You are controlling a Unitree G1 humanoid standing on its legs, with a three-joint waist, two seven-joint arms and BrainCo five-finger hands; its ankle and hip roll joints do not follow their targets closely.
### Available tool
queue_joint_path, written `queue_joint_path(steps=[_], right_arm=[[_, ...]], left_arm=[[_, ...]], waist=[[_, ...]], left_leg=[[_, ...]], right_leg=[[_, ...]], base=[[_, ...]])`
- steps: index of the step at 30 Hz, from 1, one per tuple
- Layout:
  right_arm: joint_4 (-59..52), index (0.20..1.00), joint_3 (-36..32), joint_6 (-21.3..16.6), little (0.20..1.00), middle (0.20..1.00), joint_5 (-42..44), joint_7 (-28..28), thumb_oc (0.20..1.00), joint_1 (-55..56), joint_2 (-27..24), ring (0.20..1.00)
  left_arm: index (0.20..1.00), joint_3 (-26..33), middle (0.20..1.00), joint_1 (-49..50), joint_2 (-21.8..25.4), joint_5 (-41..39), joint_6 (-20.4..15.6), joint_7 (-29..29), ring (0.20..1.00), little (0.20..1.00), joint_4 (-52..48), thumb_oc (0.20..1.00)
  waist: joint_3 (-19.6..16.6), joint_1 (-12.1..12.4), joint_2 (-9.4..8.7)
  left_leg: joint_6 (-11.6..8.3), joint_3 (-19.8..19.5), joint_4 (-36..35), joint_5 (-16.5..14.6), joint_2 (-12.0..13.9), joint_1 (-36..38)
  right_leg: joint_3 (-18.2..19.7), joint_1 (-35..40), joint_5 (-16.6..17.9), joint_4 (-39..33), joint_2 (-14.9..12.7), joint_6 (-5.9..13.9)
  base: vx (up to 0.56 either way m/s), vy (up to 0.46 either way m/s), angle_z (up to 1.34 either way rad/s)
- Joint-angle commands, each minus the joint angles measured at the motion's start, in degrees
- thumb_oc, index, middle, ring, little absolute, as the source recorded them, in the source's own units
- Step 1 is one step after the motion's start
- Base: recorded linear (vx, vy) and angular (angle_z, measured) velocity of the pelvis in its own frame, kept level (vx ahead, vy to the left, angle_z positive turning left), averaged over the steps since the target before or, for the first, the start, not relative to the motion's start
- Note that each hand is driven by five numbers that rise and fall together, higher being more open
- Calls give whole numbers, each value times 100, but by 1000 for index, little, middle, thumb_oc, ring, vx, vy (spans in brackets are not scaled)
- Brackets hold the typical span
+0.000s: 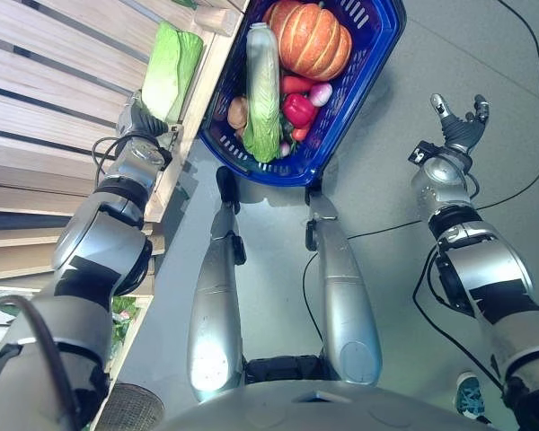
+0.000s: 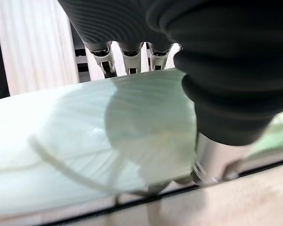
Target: Pick up fruits and vegetables into the basket
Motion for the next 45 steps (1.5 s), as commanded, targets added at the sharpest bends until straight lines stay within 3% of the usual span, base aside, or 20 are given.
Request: queue_joint_path(steps=[1,17,24,28,29,32,37,41,45], right_arm=[[-80,1000,-57,-249,1000,1000,167,-99,1000,116,-105,1000],[-194,1000,-45,-354,1000,1000,61,-160,1000,139,28,1000],[-226,1000,-2,-355,1000,1000,78,-112,1000,138,52,1000],[-375,1000,10,-552,1000,1000,322,495,1000,206,49,1000],[-383,1000,9,-557,1000,1000,341,536,1000,193,46,1000],[-674,1000,44,-721,1000,1000,526,1082,1000,392,97,1000],[-1275,1000,55,-836,1000,1000,647,1386,1000,651,119,1000],[-1777,1000,84,-844,1000,1000,697,1653,1000,868,139,1000],[-2312,1000,106,-822,1000,1000,758,1781,1000,1061,120,1000]], left_arm=[[200,113,200,296,-3,-52,128,-297,200,200,640,200],[200,106,200,323,-41,-115,46,-302,200,200,608,200],[200,159,200,333,-53,-342,-148,-281,200,200,600,200],[200,406,200,413,8,-989,-768,-94,200,200,414,200],[200,422,200,400,17,-1007,-786,-92,200,200,401,200],[200,753,200,572,117,-1386,-1505,93,200,200,-34,200],[200,1044,200,951,199,-1326,-2150,576,200,200,-860,200],[200,1154,200,1185,211,-1052,-2480,890,200,200,-1488,200],[200,1171,200,1314,243,-654,-2567,1234,200,200,-2197,200]], waist=[[-233,-17,-71],[-233,-9,-71],[-233,-4,-79],[-233,10,-72],[-233,7,-71],[-233,38,-59],[-233,117,-32],[-233,162,-24],[-233,201,-24]], left_leg=[[5,-19,513,-594,-238,-299],[-18,-33,452,-573,-246,-284],[-23,-40,441,-560,-246,-289],[-23,-49,419,-561,-256,-253],[-22,-50,403,-523,-258,-280],[-34,-75,384,-556,-272,-201],[-48,-129,352,-538,-312,-184],[-48,-163,357,-539,-337,-188],[-48,-171,310,-475,-347,-213]], right_leg=[[-230,158,-113,-184,216,276],[-222,186,-81,-274,208,286],[-219,176,-70,-275,213,284],[-221,202,-89,-271,222,279],[-222,177,-54,-288,221,278],[-229,252,-98,-296,221,284],[-280,284,-108,-319,214,268],[-324,296,-128,-306,196,251],[-380,300,-96,-341,171,241]], base=[[0,0,0],[0,0,0],[0,0,0],[0,0,0],[0,0,0],[4,-25,0],[-5,-22,1],[-2,-8,0],[0,0,0]])
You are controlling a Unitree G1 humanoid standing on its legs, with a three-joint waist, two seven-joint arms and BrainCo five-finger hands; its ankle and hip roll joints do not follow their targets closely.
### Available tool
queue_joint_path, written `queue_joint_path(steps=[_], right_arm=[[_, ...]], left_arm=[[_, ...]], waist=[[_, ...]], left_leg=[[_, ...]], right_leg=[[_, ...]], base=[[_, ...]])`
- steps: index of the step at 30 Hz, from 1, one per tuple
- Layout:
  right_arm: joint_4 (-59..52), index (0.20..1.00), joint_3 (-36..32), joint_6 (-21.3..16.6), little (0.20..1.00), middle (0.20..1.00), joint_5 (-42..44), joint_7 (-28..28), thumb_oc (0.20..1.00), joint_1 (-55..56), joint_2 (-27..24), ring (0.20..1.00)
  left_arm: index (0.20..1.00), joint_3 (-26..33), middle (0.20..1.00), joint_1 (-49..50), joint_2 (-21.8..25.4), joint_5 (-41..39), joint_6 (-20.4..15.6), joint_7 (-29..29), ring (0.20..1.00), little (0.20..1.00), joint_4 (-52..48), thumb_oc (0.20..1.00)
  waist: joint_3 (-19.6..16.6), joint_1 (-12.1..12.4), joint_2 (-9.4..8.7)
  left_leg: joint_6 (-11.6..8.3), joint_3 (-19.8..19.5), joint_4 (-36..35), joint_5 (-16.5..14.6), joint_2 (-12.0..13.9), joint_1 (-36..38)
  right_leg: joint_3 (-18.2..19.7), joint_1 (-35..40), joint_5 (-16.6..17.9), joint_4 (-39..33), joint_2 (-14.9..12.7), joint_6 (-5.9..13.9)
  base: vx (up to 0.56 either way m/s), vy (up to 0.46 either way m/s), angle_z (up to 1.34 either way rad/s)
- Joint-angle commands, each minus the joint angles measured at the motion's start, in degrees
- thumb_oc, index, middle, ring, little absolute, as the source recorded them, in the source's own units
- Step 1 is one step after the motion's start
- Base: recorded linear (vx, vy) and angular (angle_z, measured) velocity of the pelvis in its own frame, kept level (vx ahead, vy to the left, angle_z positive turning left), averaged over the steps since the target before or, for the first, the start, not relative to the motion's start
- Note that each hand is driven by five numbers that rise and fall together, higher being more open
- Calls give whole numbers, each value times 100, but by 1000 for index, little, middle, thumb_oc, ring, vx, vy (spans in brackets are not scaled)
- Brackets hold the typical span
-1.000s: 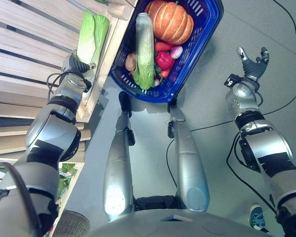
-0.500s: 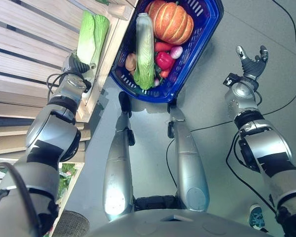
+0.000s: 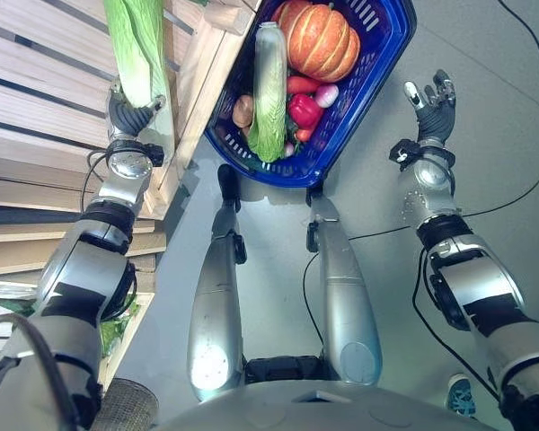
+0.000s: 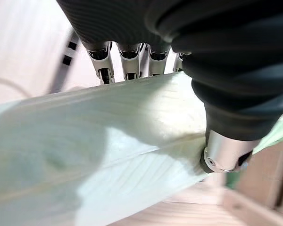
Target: Pick up fruits and vegetables into the basket
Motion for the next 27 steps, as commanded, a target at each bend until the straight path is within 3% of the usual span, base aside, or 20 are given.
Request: queue_joint_path(steps=[1,11,15,22,27], right_arm=[[-565,1000,-3,-283,1000,1000,162,167,1000,294,-61,1000],[-1586,1000,102,-76,1000,1000,200,338,1000,577,-97,1000],[-1967,1000,191,199,1000,1000,327,878,1000,644,-142,1000],[-2368,1000,463,561,1000,1000,507,1496,1000,724,-206,1000],[-2509,1000,593,718,1000,1000,523,1575,1000,739,-195,1000]], left_arm=[[200,378,200,60,-78,415,-482,366,200,200,-493,200],[200,116,200,122,30,1529,-552,714,200,200,-1415,200],[200,-82,200,110,147,2152,-642,685,200,200,-1772,200],[200,-485,200,44,372,2370,-635,-32,200,200,-2417,200],[200,-661,200,8,359,2341,-693,-336,200,200,-2772,200]], waist=[[-223,58,1],[-223,84,-20],[-223,95,-11],[-223,97,-3],[-223,101,-16]], left_leg=[[-59,-82,361,-461,-331,-193],[-58,-76,373,-462,-336,-157],[-49,-57,345,-443,-335,-142],[-53,-38,312,-411,-315,-98],[-47,-26,298,-394,-309,-76]], right_leg=[[-307,243,-109,-234,187,226],[-383,301,-88,-223,138,246],[-399,326,-51,-256,112,269],[-410,366,-4,-287,72,303],[-416,396,28,-314,53,325]], base=[[-20,-14,4],[1,-3,1],[0,0,0],[0,0,0],[0,0,0]])
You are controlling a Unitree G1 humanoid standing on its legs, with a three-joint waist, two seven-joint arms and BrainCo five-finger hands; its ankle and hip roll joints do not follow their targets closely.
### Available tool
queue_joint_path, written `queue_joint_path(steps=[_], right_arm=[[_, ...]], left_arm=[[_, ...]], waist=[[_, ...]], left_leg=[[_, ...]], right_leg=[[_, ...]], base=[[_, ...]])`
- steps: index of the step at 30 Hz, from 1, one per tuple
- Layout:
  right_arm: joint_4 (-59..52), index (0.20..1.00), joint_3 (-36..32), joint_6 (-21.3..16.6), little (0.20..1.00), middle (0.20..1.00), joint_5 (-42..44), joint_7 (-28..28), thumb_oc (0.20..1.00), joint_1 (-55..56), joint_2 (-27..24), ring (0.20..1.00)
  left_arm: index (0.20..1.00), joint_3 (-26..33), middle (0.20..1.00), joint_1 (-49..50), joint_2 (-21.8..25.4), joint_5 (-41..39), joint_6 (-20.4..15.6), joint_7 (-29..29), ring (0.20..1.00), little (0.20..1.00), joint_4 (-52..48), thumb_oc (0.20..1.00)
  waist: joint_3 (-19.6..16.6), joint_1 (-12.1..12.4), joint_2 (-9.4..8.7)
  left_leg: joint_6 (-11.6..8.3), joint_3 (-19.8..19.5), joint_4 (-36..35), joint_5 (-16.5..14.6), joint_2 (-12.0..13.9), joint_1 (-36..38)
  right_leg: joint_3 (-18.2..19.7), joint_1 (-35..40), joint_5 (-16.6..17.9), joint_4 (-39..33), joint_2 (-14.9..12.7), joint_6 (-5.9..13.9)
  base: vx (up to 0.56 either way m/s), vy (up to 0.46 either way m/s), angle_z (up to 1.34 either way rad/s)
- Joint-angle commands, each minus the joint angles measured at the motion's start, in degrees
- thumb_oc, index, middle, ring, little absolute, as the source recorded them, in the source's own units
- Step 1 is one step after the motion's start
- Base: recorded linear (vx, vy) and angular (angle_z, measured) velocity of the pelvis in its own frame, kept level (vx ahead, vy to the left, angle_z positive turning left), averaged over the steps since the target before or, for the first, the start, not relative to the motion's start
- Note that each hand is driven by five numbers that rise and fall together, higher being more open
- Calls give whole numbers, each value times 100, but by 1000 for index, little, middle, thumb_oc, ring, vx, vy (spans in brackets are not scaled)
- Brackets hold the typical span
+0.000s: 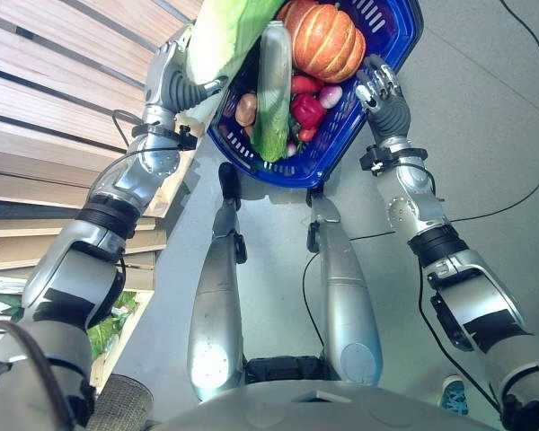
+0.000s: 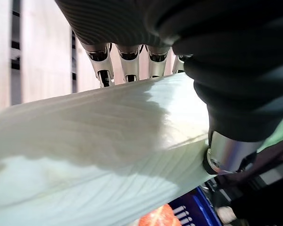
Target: Pick up fruits and vegetables into the basket
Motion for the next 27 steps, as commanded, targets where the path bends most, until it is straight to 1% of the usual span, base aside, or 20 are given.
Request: queue_joint_path(steps=[1,16,24,27], right_arm=[[-553,1000,136,-70,1000,1000,126,214,1000,207,-167,1000],[-925,1000,349,143,1000,1000,160,420,1000,136,-4,1000],[-1202,1000,439,142,1000,1000,158,543,1000,142,78,1000],[-1286,1000,468,148,1000,1000,169,560,1000,122,93,1000]], left_arm=[[200,-123,200,-65,-53,-18,-450,-167,200,200,-615,200],[200,-518,200,-133,-204,177,-460,-803,200,200,-1164,200],[200,-669,200,-105,-273,101,-295,-1309,200,200,-1472,200],[200,-711,200,-104,-285,56,-265,-1406,200,200,-1528,200]], waist=[[-226,45,-15],[-226,61,-103],[-226,67,-124],[-226,68,-125]], left_leg=[[-32,24,370,-444,-306,-96],[-12,17,395,-466,-297,-84],[-8,2,406,-477,-307,-101],[-6,3,394,-472,-307,-103]], right_leg=[[-312,371,33,-304,72,333],[-284,363,88,-283,83,388],[-286,347,108,-288,81,410],[-286,338,119,-294,82,417]], base=[[0,0,0],[0,0,0],[0,0,0],[0,0,0]])
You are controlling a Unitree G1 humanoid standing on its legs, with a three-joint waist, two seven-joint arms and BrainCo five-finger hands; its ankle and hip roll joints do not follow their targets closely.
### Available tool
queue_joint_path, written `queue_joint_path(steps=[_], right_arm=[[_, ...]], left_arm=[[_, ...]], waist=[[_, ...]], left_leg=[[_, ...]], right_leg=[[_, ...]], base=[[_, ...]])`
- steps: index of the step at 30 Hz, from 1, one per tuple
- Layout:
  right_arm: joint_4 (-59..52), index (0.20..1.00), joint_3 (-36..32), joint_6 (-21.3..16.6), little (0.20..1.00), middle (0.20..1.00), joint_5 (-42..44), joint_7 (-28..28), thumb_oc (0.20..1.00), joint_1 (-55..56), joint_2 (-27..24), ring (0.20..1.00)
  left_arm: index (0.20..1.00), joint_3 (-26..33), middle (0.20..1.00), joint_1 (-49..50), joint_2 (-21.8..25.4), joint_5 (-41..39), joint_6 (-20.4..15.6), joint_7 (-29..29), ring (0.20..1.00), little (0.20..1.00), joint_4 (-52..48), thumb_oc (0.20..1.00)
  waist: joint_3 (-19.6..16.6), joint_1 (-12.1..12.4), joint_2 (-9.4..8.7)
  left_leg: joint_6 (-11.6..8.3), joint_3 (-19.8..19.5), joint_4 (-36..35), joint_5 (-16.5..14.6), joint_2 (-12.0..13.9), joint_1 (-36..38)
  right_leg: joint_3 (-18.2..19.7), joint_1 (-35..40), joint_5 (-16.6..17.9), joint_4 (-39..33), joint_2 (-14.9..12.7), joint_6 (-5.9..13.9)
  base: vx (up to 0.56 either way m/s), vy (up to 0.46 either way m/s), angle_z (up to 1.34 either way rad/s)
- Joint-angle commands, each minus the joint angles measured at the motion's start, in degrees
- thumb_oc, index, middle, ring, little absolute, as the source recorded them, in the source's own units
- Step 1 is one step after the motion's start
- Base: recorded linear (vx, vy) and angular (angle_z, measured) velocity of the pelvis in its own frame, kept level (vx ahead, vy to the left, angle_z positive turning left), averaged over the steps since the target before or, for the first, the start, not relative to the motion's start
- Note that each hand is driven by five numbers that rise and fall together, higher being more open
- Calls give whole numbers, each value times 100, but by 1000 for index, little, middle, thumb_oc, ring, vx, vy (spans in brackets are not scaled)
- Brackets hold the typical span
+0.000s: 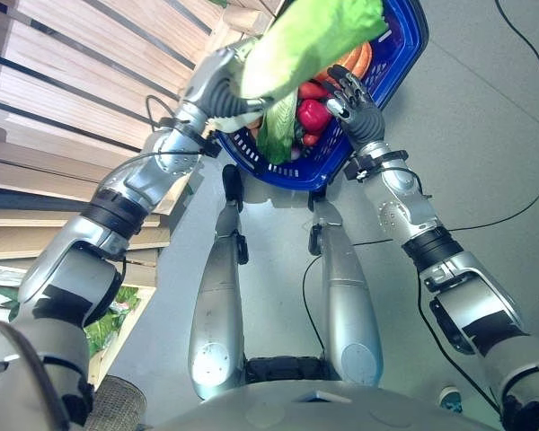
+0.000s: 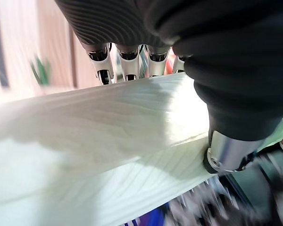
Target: Pick up fruits and vegetables into the basket
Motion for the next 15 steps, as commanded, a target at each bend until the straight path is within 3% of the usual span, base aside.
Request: queue_joint_path(steps=[1,15], right_arm=[[-593,1000,36,-188,1000,1000,115,196,1000,11,92,1000],[-1002,1000,43,-336,1000,1000,211,266,1000,-39,143,1000]], left_arm=[[200,111,200,-10,-165,36,-246,-79,200,200,-531,200],[200,-85,200,33,-200,-113,159,-655,200,200,-675,200]], waist=[[-232,1,-115],[-232,-1,-134]], left_leg=[[-8,62,387,-478,-293,-199],[7,47,394,-487,-305,-210]], right_leg=[[-257,210,141,-298,90,388],[-250,190,168,-302,97,421]], base=[[0,0,0],[0,0,0]])
